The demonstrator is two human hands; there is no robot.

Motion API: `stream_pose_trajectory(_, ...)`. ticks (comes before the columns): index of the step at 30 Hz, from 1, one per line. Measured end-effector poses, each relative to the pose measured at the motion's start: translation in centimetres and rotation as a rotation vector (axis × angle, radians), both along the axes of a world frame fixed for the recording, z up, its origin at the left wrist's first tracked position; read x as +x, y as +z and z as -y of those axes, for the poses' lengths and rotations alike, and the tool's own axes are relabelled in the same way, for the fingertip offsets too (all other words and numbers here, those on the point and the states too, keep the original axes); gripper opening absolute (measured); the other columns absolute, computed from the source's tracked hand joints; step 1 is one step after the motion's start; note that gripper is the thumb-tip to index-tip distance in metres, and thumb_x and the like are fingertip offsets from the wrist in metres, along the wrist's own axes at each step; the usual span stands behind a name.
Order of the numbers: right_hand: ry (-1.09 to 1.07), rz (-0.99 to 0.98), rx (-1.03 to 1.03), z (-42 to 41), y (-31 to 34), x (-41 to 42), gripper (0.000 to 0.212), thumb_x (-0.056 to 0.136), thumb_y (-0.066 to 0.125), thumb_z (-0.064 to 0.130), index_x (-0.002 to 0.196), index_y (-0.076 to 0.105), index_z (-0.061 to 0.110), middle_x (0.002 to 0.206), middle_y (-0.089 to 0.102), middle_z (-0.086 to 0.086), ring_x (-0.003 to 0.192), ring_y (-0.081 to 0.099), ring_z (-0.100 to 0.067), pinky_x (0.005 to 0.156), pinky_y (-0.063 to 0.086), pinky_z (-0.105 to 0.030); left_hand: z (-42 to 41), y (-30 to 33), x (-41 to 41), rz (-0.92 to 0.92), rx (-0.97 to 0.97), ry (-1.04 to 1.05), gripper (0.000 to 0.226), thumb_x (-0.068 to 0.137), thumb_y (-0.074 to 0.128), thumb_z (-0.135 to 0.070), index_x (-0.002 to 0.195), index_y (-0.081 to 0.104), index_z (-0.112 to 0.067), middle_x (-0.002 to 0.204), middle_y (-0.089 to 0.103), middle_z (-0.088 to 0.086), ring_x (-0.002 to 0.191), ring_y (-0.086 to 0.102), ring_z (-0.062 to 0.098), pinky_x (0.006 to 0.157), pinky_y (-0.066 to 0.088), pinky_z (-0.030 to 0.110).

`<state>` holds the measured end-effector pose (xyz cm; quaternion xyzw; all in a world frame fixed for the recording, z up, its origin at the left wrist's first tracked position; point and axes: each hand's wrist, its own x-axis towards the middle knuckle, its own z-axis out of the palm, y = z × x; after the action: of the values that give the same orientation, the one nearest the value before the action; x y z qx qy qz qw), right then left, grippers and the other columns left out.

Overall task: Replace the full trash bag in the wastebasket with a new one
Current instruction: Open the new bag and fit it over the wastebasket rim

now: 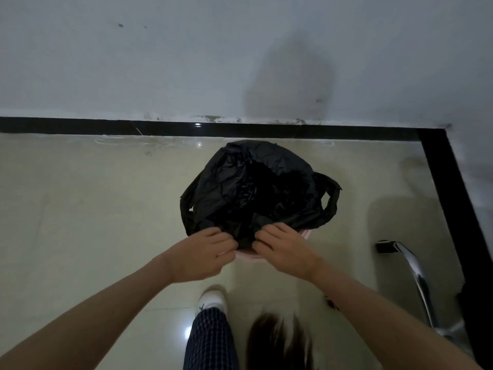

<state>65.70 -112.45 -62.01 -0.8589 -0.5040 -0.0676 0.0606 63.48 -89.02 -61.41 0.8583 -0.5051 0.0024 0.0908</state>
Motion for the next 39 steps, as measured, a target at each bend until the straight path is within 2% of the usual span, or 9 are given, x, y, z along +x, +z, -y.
stream_pose_trajectory(6, -0.034, 0.138, -0.019, 3.6, -1.7, -1.2, 0.017, 0.092, 0.048, 0.010, 0.092, 0.065, 0.014, 0.090, 0.068, -0.002, 0.081, 0.062, -0.021, 0.073, 0.049, -0.031, 3.4, -2.3, -1.0, 0.217, -0.027, 0.063, 0.031, 0.092, 0.036, -0.006, 0.098, 0.066, -0.014, 0.103, 0.069, 0.000, 0.096, 0.061, 0.018, 0.086, 0.041, 0.030)
stream_pose_trajectory(12, -0.164, 0.270, 0.037, 2.8, -1.8, -0.2, 0.017, 0.092, 0.049, 0.013, 0.100, 0.063, 0.015, 0.097, 0.068, -0.003, 0.087, 0.062, -0.021, 0.073, 0.048, -0.032, 4.4, -2.4, 1.1, 0.370, -0.009, 0.253, 0.017, 0.084, 0.057, -0.017, 0.099, 0.062, -0.011, 0.102, 0.067, 0.005, 0.094, 0.059, 0.022, 0.082, 0.037, 0.034)
stream_pose_trajectory(18, -0.260, 0.357, 0.121, 0.3, -2.9, 1.0, 0.012, 0.089, 0.050, 0.014, 0.094, 0.061, 0.016, 0.087, 0.064, -0.002, 0.080, 0.060, -0.021, 0.072, 0.044, -0.034, 4.3, -2.3, 2.0, 0.429, 0.090, 0.259, 0.028, 0.072, 0.064, -0.036, 0.086, 0.061, -0.012, 0.094, 0.066, 0.003, 0.092, 0.044, 0.020, 0.079, 0.031, 0.037)
stream_pose_trajectory(22, -0.233, 0.449, 0.155, 0.2, -3.5, 2.4, 0.012, 0.090, 0.051, 0.012, 0.082, 0.060, 0.015, 0.083, 0.064, -0.002, 0.076, 0.059, -0.021, 0.072, 0.046, -0.033, 3.8, -3.1, 3.1, 0.559, 0.044, 0.293, 0.004, 0.082, 0.056, -0.012, 0.084, 0.060, -0.012, 0.095, 0.067, 0.004, 0.090, 0.048, 0.021, 0.073, 0.033, 0.036)
stream_pose_trajectory(26, -0.104, 0.477, 0.150, 0.6, -3.7, 3.4, 0.023, 0.090, 0.049, 0.004, 0.071, 0.061, 0.011, 0.085, 0.068, -0.005, 0.078, 0.062, -0.022, 0.069, 0.048, -0.031, 2.7, -3.9, 4.0, 0.614, -0.008, 0.256, 0.020, 0.087, 0.045, 0.000, 0.082, 0.060, -0.012, 0.092, 0.068, 0.006, 0.083, 0.060, 0.024, 0.070, 0.035, 0.033)
stream_pose_trajectory(29, -0.034, 0.471, 0.203, 1.4, -2.7, 3.5, 0.021, 0.091, 0.050, 0.004, 0.078, 0.066, 0.007, 0.092, 0.071, -0.008, 0.087, 0.065, -0.024, 0.073, 0.052, -0.031, 2.6, -3.3, 4.0, 0.623, -0.104, 0.209, 0.015, 0.089, 0.044, 0.000, 0.088, 0.056, -0.010, 0.091, 0.071, 0.009, 0.081, 0.066, 0.025, 0.072, 0.041, 0.030)
stream_pose_trajectory(33, 0.056, 0.485, 0.335, 3.9, -2.4, 1.1, 0.011, 0.090, 0.056, 0.004, 0.082, 0.064, 0.005, 0.097, 0.069, -0.011, 0.096, 0.060, -0.024, 0.080, 0.051, -0.031, 3.1, -3.2, 1.2, 0.701, -0.278, 0.139, 0.011, 0.091, 0.047, -0.005, 0.089, 0.057, -0.009, 0.094, 0.073, 0.009, 0.095, 0.065, 0.026, 0.079, 0.046, 0.035)
stream_pose_trajectory(36, 0.093, 0.493, 0.322, 6.0, -4.9, -1.4, 0.005, 0.088, 0.058, 0.004, 0.085, 0.057, 0.008, 0.096, 0.054, -0.009, 0.087, 0.055, -0.023, 0.077, 0.047, -0.029, 3.8, -5.6, -1.9, 0.682, -0.301, 0.072, 0.017, 0.094, 0.041, -0.009, 0.088, 0.057, -0.009, 0.085, 0.073, 0.008, 0.090, 0.057, 0.022, 0.074, 0.044, 0.033)
stream_pose_trajectory(39, 0.085, 0.454, 0.258, 7.2, -8.2, -3.4, 0.005, 0.086, 0.061, 0.005, 0.084, 0.058, 0.009, 0.087, 0.062, -0.009, 0.079, 0.058, -0.024, 0.074, 0.049, -0.030, 4.4, -8.3, -3.5, 0.652, -0.273, 0.071, 0.014, 0.093, 0.042, -0.010, 0.087, 0.055, -0.009, 0.082, 0.073, 0.009, 0.087, 0.054, 0.021, 0.070, 0.043, 0.034)
